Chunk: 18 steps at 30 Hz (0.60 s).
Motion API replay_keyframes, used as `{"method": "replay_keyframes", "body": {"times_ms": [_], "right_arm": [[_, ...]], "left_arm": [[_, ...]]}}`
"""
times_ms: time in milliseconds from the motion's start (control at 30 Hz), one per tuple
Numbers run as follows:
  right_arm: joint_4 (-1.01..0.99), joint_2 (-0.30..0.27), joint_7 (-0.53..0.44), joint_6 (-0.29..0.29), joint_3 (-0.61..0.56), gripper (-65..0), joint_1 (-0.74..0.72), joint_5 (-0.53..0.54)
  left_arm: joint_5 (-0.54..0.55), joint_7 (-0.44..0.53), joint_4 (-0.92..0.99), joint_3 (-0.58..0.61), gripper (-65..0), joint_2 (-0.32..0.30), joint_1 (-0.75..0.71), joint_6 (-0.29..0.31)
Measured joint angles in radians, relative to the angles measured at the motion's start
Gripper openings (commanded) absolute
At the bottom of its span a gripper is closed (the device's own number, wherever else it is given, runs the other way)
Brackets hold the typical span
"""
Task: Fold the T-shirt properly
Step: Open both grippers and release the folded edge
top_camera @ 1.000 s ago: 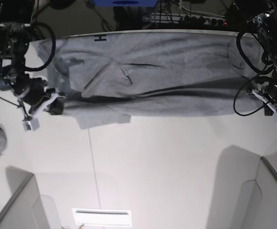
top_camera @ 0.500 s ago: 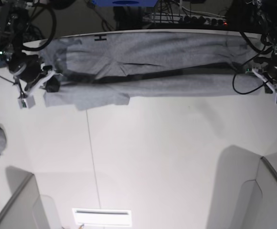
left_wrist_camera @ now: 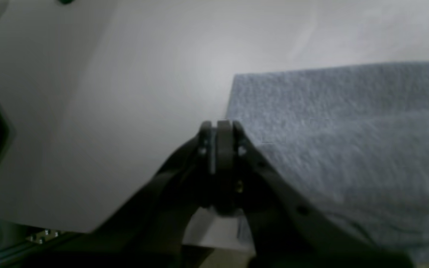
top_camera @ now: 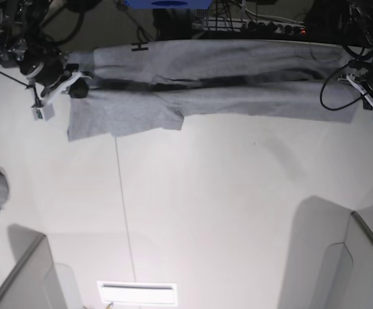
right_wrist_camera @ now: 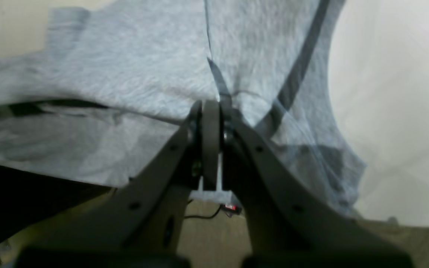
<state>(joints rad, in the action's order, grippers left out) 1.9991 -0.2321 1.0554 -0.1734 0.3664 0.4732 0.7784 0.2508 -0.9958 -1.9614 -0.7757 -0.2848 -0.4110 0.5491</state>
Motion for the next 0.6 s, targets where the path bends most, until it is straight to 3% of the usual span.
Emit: {"method": "replay_keyframes", "body": {"times_ms": [167,500,600], "right_arm": [[0.0,0.032,0.005,0.0,-0.005,-65.0,0.039,0.0],[-0.01,0.024,-0.003,0.0,-0.052,-65.0,0.04,-0.011],[-0.031,0.02,-0.004,0.001,-0.051,-65.0,0.04,-0.016]], "left_arm": [[0.0,-0.001,0.001,0.011,-65.0,0.003,-0.045,0.0],[-0.011,-0.001,0.003,0.035,-65.0,0.03,-0.092,-0.002],[-0.084,0.001,0.006,0.04,-65.0,0.043,-0.096,-0.002]]}}
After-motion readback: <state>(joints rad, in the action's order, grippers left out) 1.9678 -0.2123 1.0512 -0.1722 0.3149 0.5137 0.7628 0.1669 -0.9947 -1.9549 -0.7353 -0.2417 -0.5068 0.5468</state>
